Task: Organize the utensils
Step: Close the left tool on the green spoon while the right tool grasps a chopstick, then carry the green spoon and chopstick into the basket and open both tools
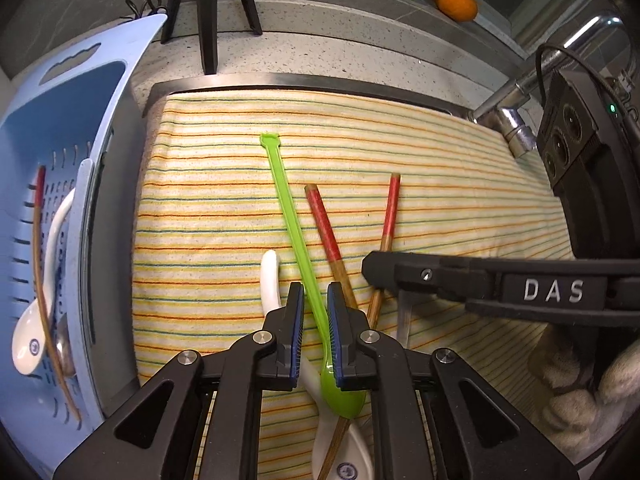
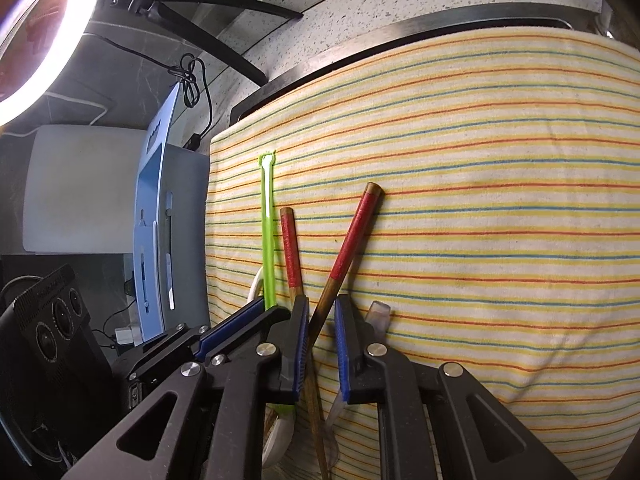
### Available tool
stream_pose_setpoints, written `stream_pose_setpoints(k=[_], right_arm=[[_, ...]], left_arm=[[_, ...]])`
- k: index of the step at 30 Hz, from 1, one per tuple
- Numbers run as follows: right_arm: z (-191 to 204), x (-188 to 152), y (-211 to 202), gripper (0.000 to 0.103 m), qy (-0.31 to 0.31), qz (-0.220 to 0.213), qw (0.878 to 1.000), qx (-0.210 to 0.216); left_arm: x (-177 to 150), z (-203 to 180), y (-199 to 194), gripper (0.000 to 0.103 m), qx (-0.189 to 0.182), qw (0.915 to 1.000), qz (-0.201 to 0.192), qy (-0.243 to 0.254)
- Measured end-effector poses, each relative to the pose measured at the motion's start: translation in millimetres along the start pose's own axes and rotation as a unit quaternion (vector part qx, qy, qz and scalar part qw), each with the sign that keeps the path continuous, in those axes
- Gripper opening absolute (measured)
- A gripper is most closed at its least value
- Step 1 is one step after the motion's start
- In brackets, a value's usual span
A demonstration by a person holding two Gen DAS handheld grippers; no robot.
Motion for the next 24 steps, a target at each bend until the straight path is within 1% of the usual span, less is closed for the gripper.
stream_pose_setpoints(k=[4, 8, 15, 16, 18, 21, 24], right_arm=[[1, -1, -1, 0.012, -0.001, 0.0, 1.0, 0.001], [4, -5, 0, 0.014, 0.002, 0.006, 1.0, 0.005], [6, -7, 5, 0.014, 0.002, 0.007, 1.0, 0.009], [6, -7, 5, 0.013, 0.004, 0.005, 1.0, 0.013], [5, -6, 4, 0.011, 0.009, 0.004, 1.0, 0.022], [7, -5, 0, 0.009, 0.006, -0.002, 1.0, 0.028], [10, -3, -5, 0.008, 0.003, -0.008, 0.999, 0.032]], left_arm=[[3, -1, 4, 0.011, 0.007, 0.9999, 0.007, 0.005], [8, -8, 7, 0.011, 0.014, 0.9998, 0.003, 0.017], [16, -10, 8, 0.008, 0.011, 0.9999, -0.005, 0.011], [16, -9, 7, 0.007, 0.011, 0.9999, -0.007, 0.008], [10, 0, 3, 0.005, 0.007, 0.9999, -0.01, 0.003], [9, 2, 0, 0.005, -0.012, 0.9997, -0.014, -0.016], [7, 6, -2, 0.005, -0.014, 0.9995, -0.018, -0.022]])
Point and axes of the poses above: each gripper's, at about its wrist camera, not at the fingertips, and y roughly the way its jaws point, z to its left, x to its top, the point moved 8 cm from there along y, roughly the way its jaws point, and after that the axes turned 8 degrees about x, right-handed, at the moved point
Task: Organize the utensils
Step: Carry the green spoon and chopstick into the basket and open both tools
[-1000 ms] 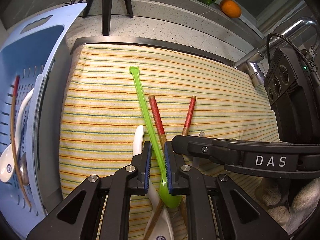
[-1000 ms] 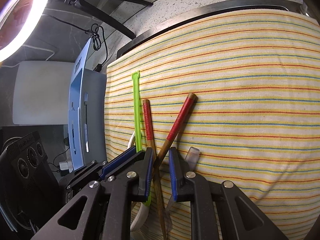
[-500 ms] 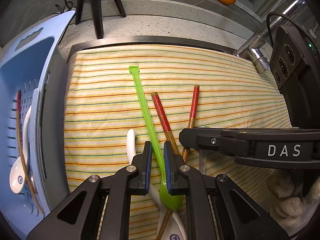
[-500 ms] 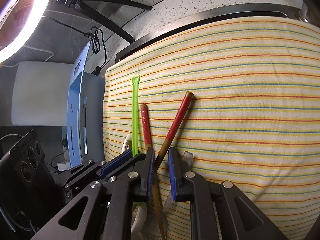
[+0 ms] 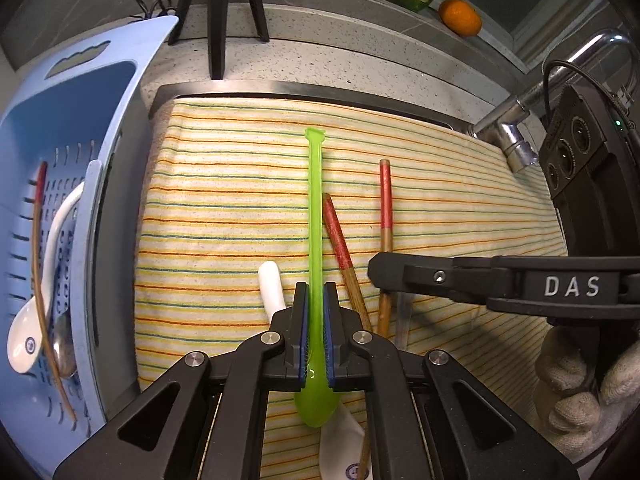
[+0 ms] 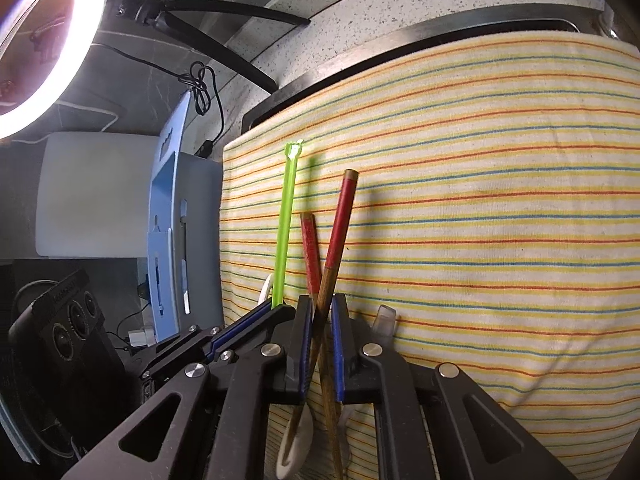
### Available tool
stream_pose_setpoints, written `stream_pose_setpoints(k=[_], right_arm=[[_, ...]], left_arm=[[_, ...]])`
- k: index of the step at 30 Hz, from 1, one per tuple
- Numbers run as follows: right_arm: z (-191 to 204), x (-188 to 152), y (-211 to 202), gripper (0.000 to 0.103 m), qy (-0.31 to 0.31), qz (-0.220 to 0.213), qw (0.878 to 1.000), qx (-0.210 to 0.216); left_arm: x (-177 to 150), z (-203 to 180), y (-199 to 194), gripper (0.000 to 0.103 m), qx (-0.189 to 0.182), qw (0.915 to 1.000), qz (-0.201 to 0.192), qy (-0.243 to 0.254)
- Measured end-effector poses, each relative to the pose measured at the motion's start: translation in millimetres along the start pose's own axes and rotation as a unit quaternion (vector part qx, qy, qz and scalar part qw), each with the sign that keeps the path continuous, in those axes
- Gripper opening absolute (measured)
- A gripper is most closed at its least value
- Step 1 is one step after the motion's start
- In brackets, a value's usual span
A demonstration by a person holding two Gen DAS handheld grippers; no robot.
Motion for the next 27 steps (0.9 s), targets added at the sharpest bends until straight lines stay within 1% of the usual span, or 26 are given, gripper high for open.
stream_pose_setpoints(k=[8, 15, 22, 27], right_arm=[[15, -1, -19, 0.006, -0.013, -0.013, 1.0, 0.019], [25, -3, -45, 0.006, -0.018, -0.028, 0.999, 0.039], [44, -4, -62, 0.006, -0.02, -0.036, 0.997, 0.069], [73, -6, -55, 0.006, -0.038, -0.036, 0.996, 0.078]], left_arm=[[-4, 0, -25, 0.005, -0.007, 0.9996, -0.027, 0.001], [-2, 12, -55, 0.005, -0.022, 0.998, -0.059, -0.011], [-6, 26, -82, 0.005, -0.018, 0.9961, -0.084, -0.02], [-5, 50, -98, 0.005, -0.007, 0.9946, -0.098, -0.034]])
Point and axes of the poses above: each gripper's, at about its wrist camera, not at the fingertips, and y roughly the way its jaws point, z to its left, x to its top, the point moved 8 cm from there along y, roughly the way its jaws point, and after that the axes turned 8 degrees about x, right-handed, at the moved point
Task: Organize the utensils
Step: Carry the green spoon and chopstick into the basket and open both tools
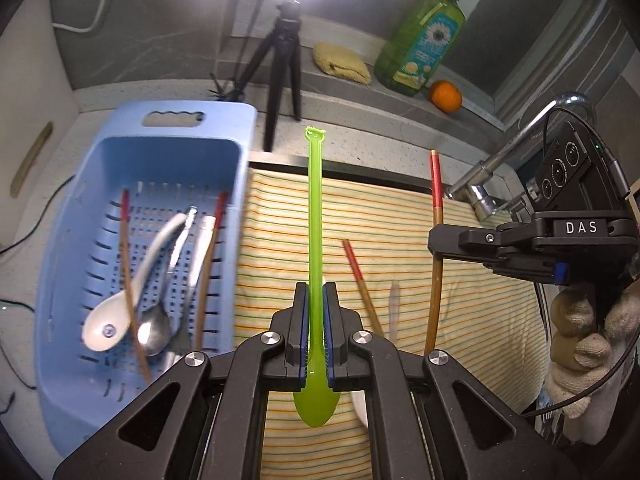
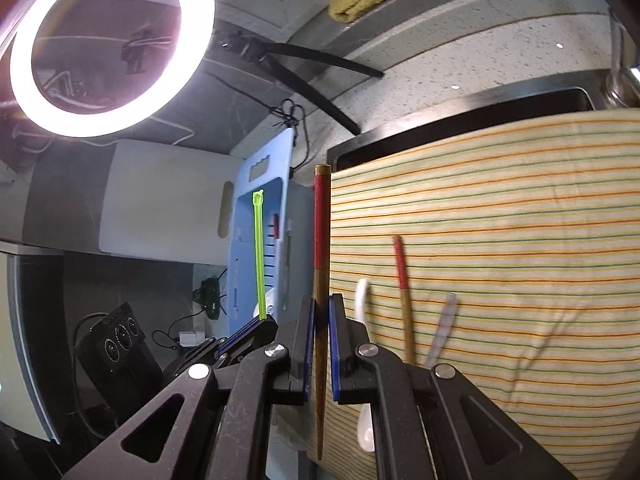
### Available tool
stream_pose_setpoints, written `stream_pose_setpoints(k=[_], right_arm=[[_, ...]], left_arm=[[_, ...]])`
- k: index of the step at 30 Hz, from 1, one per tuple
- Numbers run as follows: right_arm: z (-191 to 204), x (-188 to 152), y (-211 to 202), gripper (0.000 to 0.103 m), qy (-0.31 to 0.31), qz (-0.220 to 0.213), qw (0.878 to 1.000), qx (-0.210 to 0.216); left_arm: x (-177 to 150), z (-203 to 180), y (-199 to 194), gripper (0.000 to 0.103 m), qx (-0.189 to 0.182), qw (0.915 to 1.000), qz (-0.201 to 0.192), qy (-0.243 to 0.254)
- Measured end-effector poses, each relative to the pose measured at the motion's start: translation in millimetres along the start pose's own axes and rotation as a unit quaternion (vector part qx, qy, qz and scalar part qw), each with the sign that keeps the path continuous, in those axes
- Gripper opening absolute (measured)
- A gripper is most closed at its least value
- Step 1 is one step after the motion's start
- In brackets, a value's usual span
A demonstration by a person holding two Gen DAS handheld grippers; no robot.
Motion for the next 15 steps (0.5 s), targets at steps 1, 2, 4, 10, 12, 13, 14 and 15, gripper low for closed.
stream_pose_setpoints(k=[1, 2, 4, 10, 12, 13, 14, 15], right_arm=[[6, 0, 3, 0.006, -0.003, 0.001, 1.0, 0.003], [13, 0, 8, 0.006, -0.007, 0.003, 1.0, 0.007], [27, 0, 20, 0.006, -0.014, 0.005, 1.0, 0.011], [63, 4, 63, 0.006, -0.035, 0.013, 0.999, 0.009], [70, 6, 81, 0.006, -0.04, 0.017, 0.999, 0.002], [73, 7, 89, 0.006, -0.044, 0.019, 0.999, -0.003], [76, 7, 97, 0.006, -0.048, 0.021, 0.999, -0.009], [79, 8, 106, 0.006, -0.054, 0.023, 0.998, -0.016]], left_arm=[[1, 7, -3, 0.005, 0.003, 1.0, -0.002, -0.002], [2, 15, -7, 0.005, 0.008, 0.9999, -0.004, -0.006], [2, 31, -11, 0.005, 0.013, 0.9998, -0.005, -0.013], [2, 80, -14, 0.005, 0.033, 0.999, -0.001, -0.031], [1, 97, -12, 0.005, 0.039, 0.9985, 0.004, -0.037], [1, 104, -10, 0.005, 0.045, 0.9982, 0.007, -0.038], [1, 111, -9, 0.005, 0.048, 0.998, 0.01, -0.041], [1, 119, -7, 0.005, 0.051, 0.9977, 0.013, -0.043]])
Point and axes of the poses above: each gripper's, at about its wrist camera, not at the fingertips, and y roughly the way its jaws point, z to its left, x to its top, the point moved 8 cm from there along y, roughly the way its jaws point, and after that the axes turned 8 degrees about x, right-handed, at the moved point
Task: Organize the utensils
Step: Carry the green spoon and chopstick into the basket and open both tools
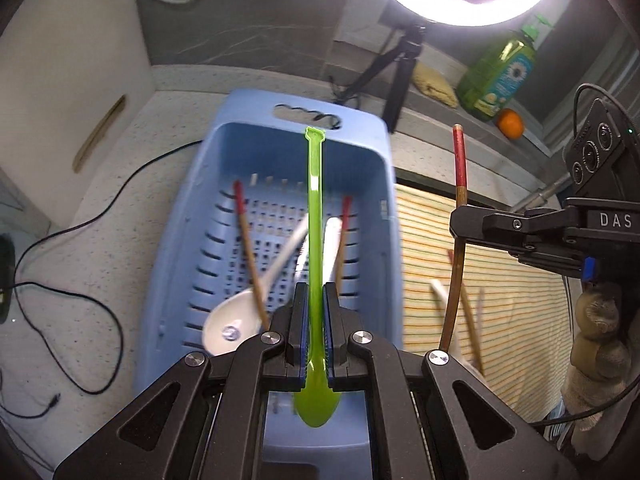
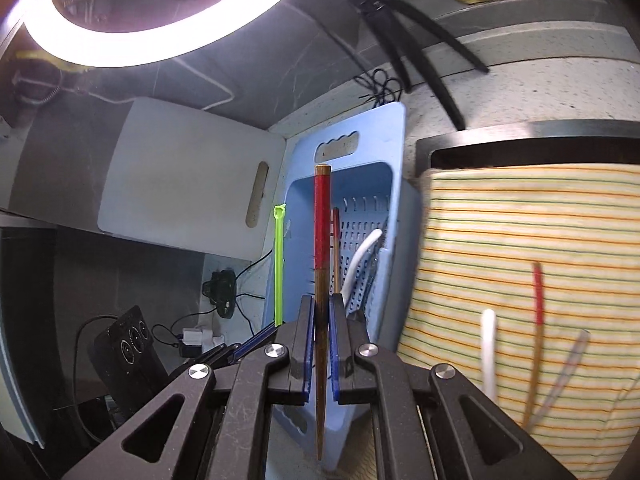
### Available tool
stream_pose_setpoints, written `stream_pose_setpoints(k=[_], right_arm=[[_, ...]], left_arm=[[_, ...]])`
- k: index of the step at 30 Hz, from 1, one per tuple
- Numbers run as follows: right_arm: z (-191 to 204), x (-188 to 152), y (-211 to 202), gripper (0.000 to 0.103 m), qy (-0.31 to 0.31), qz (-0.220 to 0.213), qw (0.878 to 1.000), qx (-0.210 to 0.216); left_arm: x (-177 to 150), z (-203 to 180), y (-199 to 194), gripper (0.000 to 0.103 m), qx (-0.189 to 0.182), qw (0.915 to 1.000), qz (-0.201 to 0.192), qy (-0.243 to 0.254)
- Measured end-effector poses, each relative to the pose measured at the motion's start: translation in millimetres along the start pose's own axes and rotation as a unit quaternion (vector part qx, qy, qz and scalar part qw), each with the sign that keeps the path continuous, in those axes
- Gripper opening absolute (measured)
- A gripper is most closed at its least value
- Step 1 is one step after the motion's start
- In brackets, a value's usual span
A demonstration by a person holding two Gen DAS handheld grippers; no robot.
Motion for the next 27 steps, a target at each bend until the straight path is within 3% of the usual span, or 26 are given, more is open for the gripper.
stream_pose_setpoints(k=[7, 14, 27], right_arm=[[5, 3, 51, 0.006, -0.022, 0.018, 0.998, -0.054], [-3, 9, 86, 0.006, -0.037, 0.022, 0.993, -0.108], [-15, 14, 112, 0.006, -0.051, 0.032, 0.985, -0.163]], left_arm=[[5, 24, 20, 0.005, 0.028, 0.9994, 0.019, 0.01], [8, 27, 40, 0.005, 0.027, 0.999, 0.033, 0.014], [7, 25, 66, 0.005, 0.03, 0.9976, 0.06, 0.017]])
Point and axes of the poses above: each gripper's, at about its wrist camera, not at the fingertips, and y roughly the way its jaws point, z to its left, x to its top, the point moved 8 cm from there along y, roughly the way its jaws point, and after that the axes turned 8 degrees about x, right-handed, at the moved point
